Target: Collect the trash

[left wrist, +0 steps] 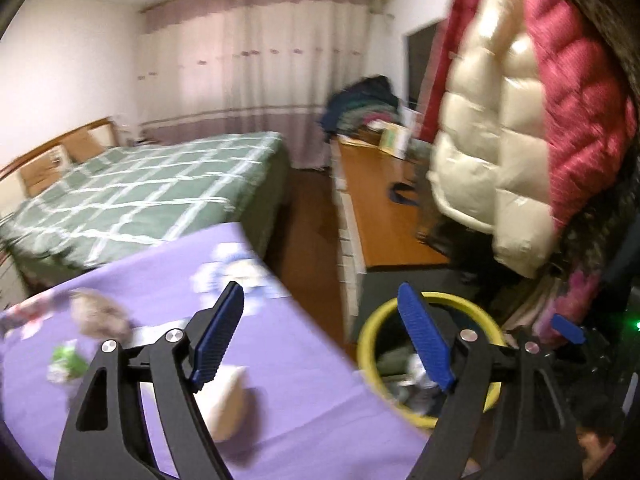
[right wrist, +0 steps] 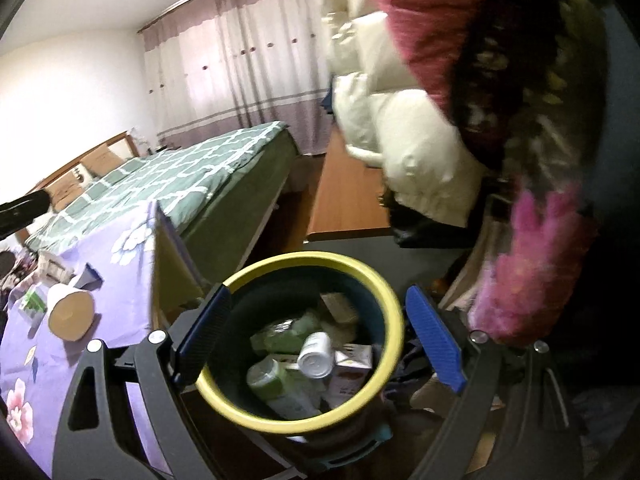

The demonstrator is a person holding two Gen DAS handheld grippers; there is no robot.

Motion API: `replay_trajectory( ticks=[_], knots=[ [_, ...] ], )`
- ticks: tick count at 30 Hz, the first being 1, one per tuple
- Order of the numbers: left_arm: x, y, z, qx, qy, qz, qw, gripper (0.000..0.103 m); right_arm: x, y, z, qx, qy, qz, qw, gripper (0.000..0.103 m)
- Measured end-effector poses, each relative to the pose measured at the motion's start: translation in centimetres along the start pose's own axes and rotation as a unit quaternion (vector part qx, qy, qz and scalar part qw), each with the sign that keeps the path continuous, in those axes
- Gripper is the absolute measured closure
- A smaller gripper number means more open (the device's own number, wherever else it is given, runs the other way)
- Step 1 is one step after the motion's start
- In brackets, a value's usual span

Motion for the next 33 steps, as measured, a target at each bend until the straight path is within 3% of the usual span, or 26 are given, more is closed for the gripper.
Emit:
replay_trajectory(
  ticks=[3,7,15,20,24,33],
  knots=[
    [1.3,5.9,-1.9,-0.047,-0.008,-0.037,0.9982,0.022,0.0,2.9,0.4,-0.018,0.008,-0.024,1.000,0.018],
    [4.1,14.6,-3.7,-0.113,-0.004,-0.093,0.9892,0.021,0.4,7.0,0.8,-0.039,0.015,-0.056,0.998,0.018],
    [10.6,29.0,-5.9,-0.218,0.013,-0.178,0.9595,0.021,0.7,15.5,2.4,-0.085,0.041,-0.112,0.989,0.018],
    [13.2,33.9,-6.0,-0.272,0.009,-0.195,0.9424,0.021,0.7,20.8,3.0,-0.119,0.054,-0.141,0.981,0.018],
    [15.4,36.7,-6.1,-0.286,-0.004,-0.222,0.9319,0.021,0.4,24.7,2.9,-0.133,0.048,-0.175,0.974,0.018],
    [17.3,38.5,-5.2,-0.273,-0.001,-0.253,0.9282,0.017,-0.1,31.7,5.3,-0.166,0.070,-0.220,0.959,0.018]
  ],
)
Point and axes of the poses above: each gripper's, at about its wrist camera, not at the fingertips, and z roughly the way its jaws point, y to its left, x to its underside, the point moved 10 cm from there along z, roughly the way its jaws point, and after that the axes turned 10 degrees about y, right-handed, at the moved point
